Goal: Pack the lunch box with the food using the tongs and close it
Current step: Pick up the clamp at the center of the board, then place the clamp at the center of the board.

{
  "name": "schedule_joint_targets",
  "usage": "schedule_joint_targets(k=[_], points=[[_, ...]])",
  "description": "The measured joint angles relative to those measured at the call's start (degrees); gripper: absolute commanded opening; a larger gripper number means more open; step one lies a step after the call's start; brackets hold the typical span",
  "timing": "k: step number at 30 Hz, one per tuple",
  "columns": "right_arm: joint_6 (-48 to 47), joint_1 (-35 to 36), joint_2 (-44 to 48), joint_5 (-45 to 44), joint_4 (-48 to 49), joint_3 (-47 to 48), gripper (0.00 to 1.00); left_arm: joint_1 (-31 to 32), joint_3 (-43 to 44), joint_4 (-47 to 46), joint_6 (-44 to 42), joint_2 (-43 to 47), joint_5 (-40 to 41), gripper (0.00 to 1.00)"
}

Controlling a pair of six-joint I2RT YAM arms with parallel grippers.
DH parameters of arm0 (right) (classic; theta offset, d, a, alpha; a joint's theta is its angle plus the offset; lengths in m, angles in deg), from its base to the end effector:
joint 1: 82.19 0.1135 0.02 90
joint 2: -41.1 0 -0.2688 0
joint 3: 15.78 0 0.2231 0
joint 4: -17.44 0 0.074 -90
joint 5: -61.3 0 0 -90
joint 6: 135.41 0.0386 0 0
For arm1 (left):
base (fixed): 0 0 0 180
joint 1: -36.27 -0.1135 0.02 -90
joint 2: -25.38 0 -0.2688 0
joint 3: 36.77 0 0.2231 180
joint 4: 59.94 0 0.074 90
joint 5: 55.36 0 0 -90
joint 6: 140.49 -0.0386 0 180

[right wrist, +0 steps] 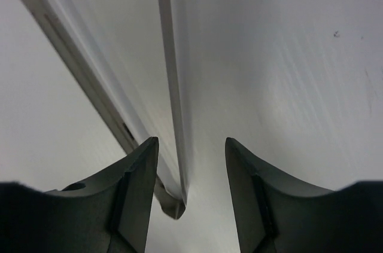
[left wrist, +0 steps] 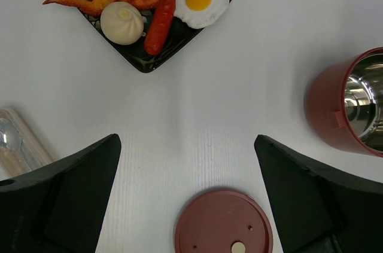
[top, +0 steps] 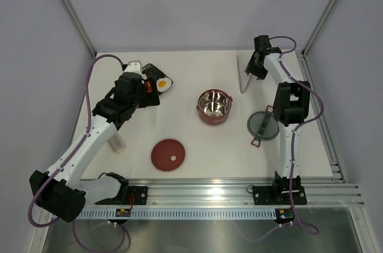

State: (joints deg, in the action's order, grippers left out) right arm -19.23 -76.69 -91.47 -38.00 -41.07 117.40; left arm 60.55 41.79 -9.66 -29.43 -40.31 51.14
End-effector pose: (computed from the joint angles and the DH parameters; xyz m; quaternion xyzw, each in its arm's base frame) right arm 0.4829 0.0402 0.2189 0.1940 0.9383 0.0003 0.2864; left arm 0.2005 -0.0784 0.3407 -0.0386 0.8887 -0.0503 0.4541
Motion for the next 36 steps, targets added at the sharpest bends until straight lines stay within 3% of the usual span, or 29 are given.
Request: schedule_joint_targets(k=[3, 5, 6, 9, 10, 21, 29, 36], points=[[0.7, -0.7, -4.7, 0.0, -2.3, 4.1, 0.52, 0.0, 0.0, 0.2, 0.1, 0.6, -0.1, 0.99], [0.9, -1.0, -6.9, 0.1, -3.0, 5.4, 0.42, 0.0, 0.0, 0.4, 0.2, 0.9, -0.1, 0.99], [1.0, -1.0, -7.4, 0.2, -3.4, 5.6, 0.32, 0.0, 0.0, 0.4, 0.2, 1.1, -0.1, 0.99], [1.0, -1.0, -8.0, 0.5, -4.0, 5.5, 0.16, 0.0, -0.2, 0.6, 0.3, 1.2, -0.1, 0.99], [0.9, -0.9, -8.0, 0.6, -4.1, 5.4, 0.00, 0.0, -0.3, 0.6, 0.3, 1.2, -0.1, 0.99], [0.2, 2.1, 1.7, -2.7, -3.9, -4.0, 0.00, 0.0, -0.7, 2.2, 0.0, 2.3, 0.9, 0.99], [1.6, 16.4, 14.4, -6.5, -5.4, -3.1, 0.00, -0.1, 0.0, 5.3, -0.2, 3.7, 7.4, 0.99], [4.6, 26.5, 16.1, -6.7, -7.0, 2.3, 0.00, -0.4, 1.2, 6.9, 0.5, 8.3, 11.6, 0.99]])
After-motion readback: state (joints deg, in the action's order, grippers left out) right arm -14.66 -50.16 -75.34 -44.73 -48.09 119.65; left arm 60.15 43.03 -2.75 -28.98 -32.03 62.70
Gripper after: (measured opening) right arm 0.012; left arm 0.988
